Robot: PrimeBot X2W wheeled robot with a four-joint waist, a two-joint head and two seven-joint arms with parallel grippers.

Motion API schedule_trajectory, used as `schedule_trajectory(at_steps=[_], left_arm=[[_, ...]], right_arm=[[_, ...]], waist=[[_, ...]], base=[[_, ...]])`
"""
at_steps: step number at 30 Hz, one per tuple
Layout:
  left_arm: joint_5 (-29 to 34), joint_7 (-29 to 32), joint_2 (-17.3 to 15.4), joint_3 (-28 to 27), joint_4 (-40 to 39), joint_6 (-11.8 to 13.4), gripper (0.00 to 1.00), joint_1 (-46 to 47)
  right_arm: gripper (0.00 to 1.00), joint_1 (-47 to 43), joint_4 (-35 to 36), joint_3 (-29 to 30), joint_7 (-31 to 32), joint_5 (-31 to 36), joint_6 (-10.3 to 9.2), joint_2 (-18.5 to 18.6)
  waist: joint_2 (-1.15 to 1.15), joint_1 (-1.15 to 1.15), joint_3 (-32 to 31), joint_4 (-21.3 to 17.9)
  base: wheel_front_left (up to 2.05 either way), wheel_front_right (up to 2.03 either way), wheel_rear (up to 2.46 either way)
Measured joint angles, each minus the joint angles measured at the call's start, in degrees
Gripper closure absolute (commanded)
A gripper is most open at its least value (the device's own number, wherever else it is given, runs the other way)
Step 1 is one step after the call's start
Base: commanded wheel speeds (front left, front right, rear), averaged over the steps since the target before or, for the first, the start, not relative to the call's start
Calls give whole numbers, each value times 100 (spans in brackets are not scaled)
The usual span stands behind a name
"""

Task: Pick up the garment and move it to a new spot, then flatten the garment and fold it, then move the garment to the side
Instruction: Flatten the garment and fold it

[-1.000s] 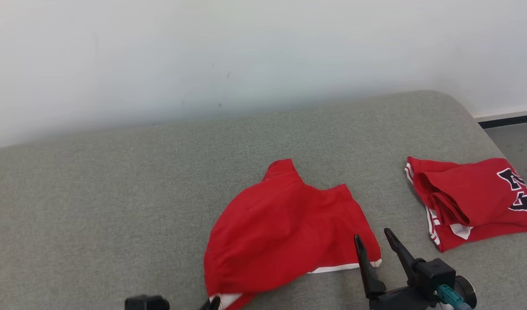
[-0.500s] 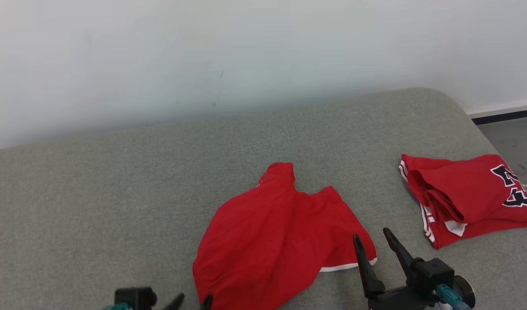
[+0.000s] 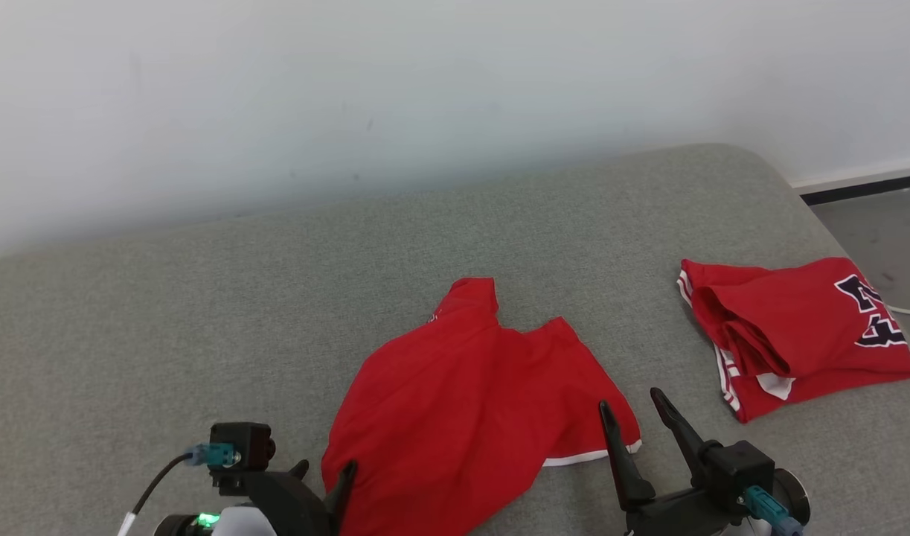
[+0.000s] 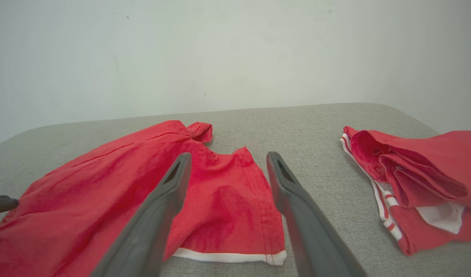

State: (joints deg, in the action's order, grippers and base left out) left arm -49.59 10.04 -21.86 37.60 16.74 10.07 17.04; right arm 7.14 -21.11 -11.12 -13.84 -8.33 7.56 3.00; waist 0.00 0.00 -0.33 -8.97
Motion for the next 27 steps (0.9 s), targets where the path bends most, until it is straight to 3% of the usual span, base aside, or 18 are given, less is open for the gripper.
schedule_trajectory(at_steps=[9,10,11,12,16,21,27], left_arm=[[94,-81,244,158,724,-212,0,396],[116,-80,248,180,810,-243,33,422],[119,-79,256,208,877,-259,78,443],[127,-80,267,222,948,-289,100,464],[141,-382,358,127,1147,-283,100,567],[223,-987,463,-127,1445,-101,100,822],[237,-1227,487,-281,2019,-154,100,1274]], right_arm=[[0,-2,-23,26,-30,1,0,0],[0,-2,-23,23,-30,1,0,0],[0,-2,-21,23,-30,2,0,0],[0,-2,-19,23,-30,4,0,0],[0,-2,7,34,-29,29,0,0],[0,-4,35,24,-5,29,0,14],[0,55,98,-104,31,30,0,31]], waist=[[0,0,88,-160],[0,0,93,-170],[0,0,97,-181],[0,0,100,-190],[0,0,120,-205],[0,0,165,-189],[0,0,304,-225]], base=[[0,0,0],[0,0,0],[0,0,0],[0,0,0],[0,0,0],[0,0,0],[0,0,0]])
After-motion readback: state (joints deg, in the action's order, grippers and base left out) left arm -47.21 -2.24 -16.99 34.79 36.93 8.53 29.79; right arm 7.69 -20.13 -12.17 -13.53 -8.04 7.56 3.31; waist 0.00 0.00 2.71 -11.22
